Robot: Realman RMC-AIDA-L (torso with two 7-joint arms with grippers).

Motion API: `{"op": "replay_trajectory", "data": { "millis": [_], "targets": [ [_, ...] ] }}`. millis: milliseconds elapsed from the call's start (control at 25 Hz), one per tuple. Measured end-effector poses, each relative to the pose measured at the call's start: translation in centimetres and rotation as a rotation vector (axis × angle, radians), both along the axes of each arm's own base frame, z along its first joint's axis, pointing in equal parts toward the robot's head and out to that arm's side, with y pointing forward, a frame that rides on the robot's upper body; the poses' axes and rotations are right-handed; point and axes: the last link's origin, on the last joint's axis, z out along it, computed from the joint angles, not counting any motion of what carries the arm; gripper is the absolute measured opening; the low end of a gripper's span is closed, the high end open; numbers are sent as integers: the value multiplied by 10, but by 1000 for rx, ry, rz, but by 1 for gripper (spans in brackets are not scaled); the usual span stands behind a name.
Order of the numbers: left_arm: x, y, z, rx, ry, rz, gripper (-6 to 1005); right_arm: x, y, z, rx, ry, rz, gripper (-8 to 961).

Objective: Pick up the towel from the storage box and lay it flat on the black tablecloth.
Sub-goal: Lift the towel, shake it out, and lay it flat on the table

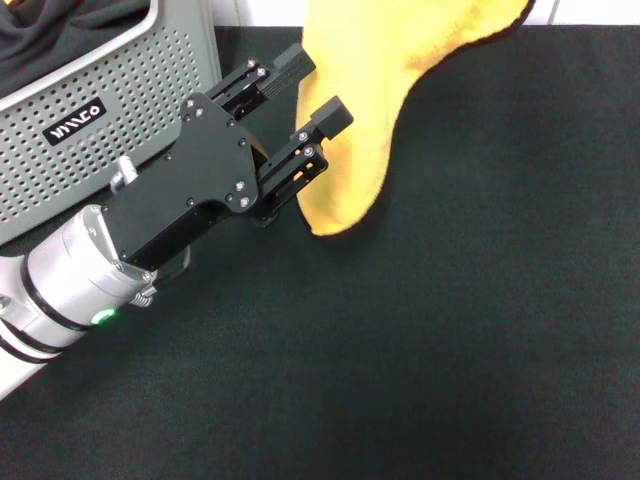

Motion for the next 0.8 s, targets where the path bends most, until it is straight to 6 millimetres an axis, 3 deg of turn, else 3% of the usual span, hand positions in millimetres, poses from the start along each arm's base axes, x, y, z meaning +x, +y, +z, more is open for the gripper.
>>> {"op": "replay_trajectory", "data": {
  "millis": [520,800],
  "targets": [
    [-2,1,4,24,-8,11,548,29,-17,21,-188,-167,4,36],
    [-2,3,6,33,-8,11,548,37,-30,19,-228,-324,54,37]
  ]
}}
